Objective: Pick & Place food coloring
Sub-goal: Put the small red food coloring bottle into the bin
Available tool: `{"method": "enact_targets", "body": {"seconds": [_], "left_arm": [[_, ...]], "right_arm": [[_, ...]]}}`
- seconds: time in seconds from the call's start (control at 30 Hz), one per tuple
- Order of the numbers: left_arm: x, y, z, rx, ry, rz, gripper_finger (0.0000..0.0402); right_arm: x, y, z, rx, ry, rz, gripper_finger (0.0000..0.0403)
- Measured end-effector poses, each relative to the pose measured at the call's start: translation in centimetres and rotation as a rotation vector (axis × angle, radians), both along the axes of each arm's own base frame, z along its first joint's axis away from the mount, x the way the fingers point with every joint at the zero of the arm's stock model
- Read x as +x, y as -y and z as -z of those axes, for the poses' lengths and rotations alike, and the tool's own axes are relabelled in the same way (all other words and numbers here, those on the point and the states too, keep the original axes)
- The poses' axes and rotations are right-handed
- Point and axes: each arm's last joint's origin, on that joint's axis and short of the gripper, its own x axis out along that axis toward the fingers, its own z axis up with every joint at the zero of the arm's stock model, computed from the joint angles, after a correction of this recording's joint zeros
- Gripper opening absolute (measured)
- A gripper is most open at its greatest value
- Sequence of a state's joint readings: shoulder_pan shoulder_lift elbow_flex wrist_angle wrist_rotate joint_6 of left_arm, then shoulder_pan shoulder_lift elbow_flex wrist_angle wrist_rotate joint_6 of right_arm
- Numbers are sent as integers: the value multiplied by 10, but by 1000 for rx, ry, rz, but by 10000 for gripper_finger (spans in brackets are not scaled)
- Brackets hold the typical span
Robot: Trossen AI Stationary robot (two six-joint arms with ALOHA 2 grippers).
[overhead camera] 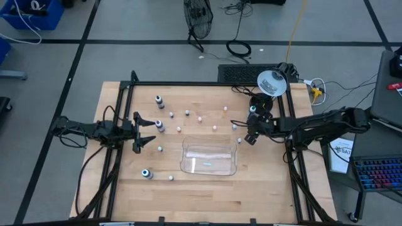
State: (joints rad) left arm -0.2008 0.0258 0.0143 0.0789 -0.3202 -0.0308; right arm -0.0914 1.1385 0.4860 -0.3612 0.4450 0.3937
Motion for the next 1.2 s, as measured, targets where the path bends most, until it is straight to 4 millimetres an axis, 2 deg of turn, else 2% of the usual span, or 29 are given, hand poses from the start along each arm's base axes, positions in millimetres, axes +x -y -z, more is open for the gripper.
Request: {"method": "enact_targets", "body": {"seconds": [0.37, 0.7, 1.2], "left_arm": [[0, 0, 0, 0, 0, 0, 310], [0, 0, 0, 0, 0, 0, 310], [0, 0, 0, 0, 0, 0, 310]], "right_arm": [[-7, 0, 16, -13, 35, -8, 160], [-7, 2, 15, -95, 31, 19, 160], [-2, 2, 13, -90, 83, 8, 160]]}}
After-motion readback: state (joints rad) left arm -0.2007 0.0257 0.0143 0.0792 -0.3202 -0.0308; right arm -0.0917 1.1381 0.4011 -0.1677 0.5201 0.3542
